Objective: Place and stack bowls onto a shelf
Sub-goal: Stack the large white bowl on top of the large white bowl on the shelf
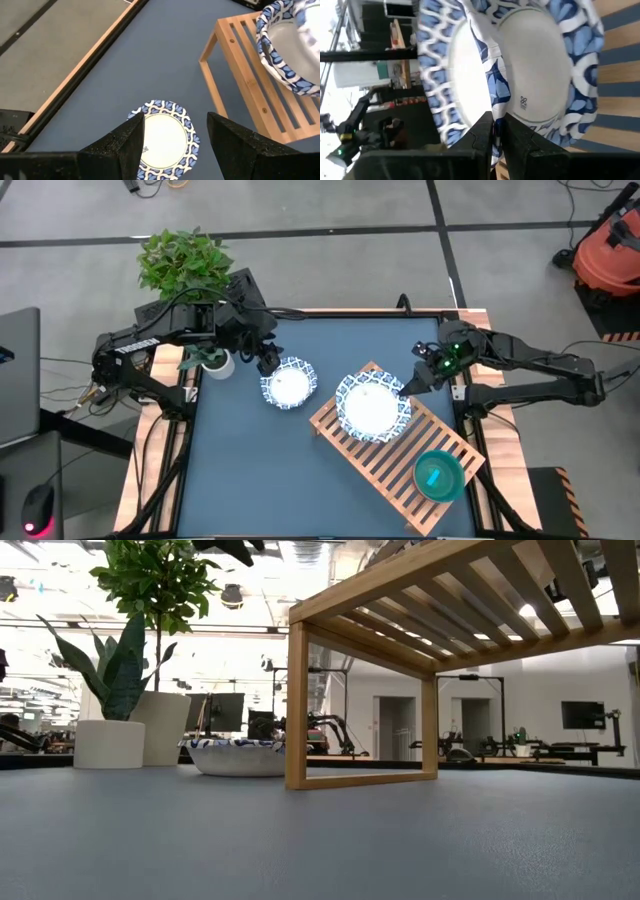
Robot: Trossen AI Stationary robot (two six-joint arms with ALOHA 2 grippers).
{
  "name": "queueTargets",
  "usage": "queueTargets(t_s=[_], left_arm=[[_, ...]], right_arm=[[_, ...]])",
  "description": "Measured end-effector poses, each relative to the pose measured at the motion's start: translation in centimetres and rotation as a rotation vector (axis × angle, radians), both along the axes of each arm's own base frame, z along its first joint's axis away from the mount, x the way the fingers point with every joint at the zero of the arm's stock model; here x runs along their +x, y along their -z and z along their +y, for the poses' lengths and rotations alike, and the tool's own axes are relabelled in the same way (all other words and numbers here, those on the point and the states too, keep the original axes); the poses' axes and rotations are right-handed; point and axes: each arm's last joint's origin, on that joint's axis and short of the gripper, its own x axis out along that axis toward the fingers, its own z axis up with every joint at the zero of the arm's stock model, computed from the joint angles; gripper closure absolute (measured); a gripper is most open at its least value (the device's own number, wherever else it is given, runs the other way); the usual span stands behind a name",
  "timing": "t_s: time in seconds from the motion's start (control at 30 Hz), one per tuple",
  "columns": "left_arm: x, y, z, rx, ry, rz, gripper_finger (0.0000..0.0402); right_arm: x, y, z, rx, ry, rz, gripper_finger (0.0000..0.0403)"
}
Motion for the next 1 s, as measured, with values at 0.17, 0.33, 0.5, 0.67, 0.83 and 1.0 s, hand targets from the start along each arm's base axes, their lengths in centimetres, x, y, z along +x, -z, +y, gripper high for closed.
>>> queueTargets(t_s=[0.17,0.33,0.5,0.67,0.83,1.0], left_arm=[[0.00,0.01,-0.02,0.007,0.021,0.006,0.0203],[0.00,0.01,-0.03,0.025,0.046,0.016,0.0203],[0.00,0.01,-0.03,0.030,0.051,0.019,0.0203],[0.00,0.01,-0.02,0.032,0.049,0.019,0.0203],[0.00,0.00,0.00,0.037,0.046,0.020,0.0203],[0.00,0.00,0.00,0.037,0.046,0.020,0.0203]], right_arm=[[0.26,0.52,-0.31,0.031,0.031,0.060,0.0342],[0.50,0.41,-0.34,0.026,0.028,0.043,0.0342],[0.53,0.29,-0.34,0.013,0.021,0.024,0.0342],[0.52,0.32,-0.39,-0.046,-0.002,0.002,0.0343],[0.51,0.36,-0.45,-0.043,0.025,0.015,0.0342],[0.22,0.17,-0.36,-0.001,0.047,0.020,0.0328]])
